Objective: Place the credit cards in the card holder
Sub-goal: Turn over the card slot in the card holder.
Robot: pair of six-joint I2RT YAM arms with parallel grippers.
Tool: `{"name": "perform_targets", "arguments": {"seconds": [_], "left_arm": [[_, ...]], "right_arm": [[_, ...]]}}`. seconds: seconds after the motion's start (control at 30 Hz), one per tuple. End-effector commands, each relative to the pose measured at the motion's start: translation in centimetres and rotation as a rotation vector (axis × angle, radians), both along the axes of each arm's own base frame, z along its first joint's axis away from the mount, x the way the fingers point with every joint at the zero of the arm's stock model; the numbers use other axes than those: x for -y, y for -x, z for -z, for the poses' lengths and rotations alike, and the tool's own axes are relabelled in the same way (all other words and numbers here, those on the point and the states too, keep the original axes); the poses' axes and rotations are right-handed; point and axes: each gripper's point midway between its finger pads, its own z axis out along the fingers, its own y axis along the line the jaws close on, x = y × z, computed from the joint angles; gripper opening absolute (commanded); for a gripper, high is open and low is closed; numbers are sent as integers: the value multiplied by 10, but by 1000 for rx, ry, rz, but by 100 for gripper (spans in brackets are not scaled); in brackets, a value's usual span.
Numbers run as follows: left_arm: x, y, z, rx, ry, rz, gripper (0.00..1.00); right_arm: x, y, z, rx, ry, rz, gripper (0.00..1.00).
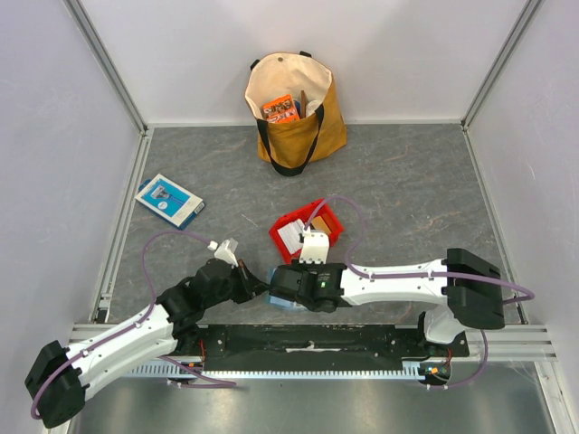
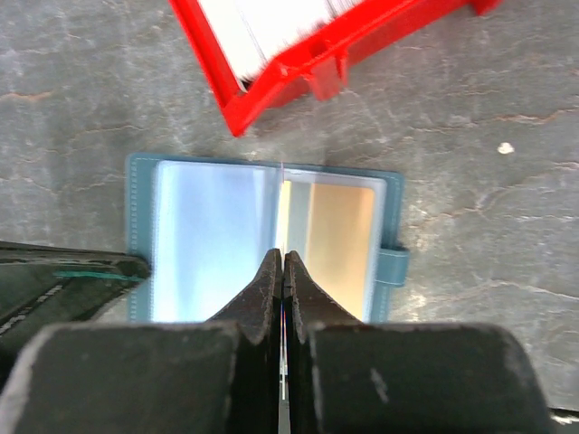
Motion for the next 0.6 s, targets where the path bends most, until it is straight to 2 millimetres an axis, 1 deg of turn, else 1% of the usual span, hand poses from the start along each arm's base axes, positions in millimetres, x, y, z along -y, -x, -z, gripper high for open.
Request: {"name": "perform_targets", "arguments": {"seconds": [0.0,0.07,0.1,0.17,0.2,0.23,0.3,0.33,0.4,0.57], "left_arm": [[1,-4,-5,9,17,-18,2],[0,-3,-3,7,13,-19,2],[-1,-3,0,2,9,-22,2],[-3,-2,6,-9,-1,-30,2],[-4,-1,9,-17,-5,-34,2],[-6,0,13,-25,-10,-38,2],[-9,3,23,-48,-20,-47,2],[-10,5,26,-56,-21,-51,2],[-12,6,31,-72,-25,-59,2],[-16,5,38,-90,-36,-93,2]], "right_arm": [[27,1,1,16,42,36,0],[34,3,7,11,36,41,0],[27,2,2,20,-13,22,0],[19,4,4,12,-104,-24,0],[7,4,-6,14,-189,-48,0],[7,5,0,6,-218,-68,0],[-4,8,-2,-28,-323,-109,0],[-5,9,1,-42,-354,-118,0],[-18,11,-5,-47,-459,-156,0],[-26,12,8,-89,-507,-172,0]]}}
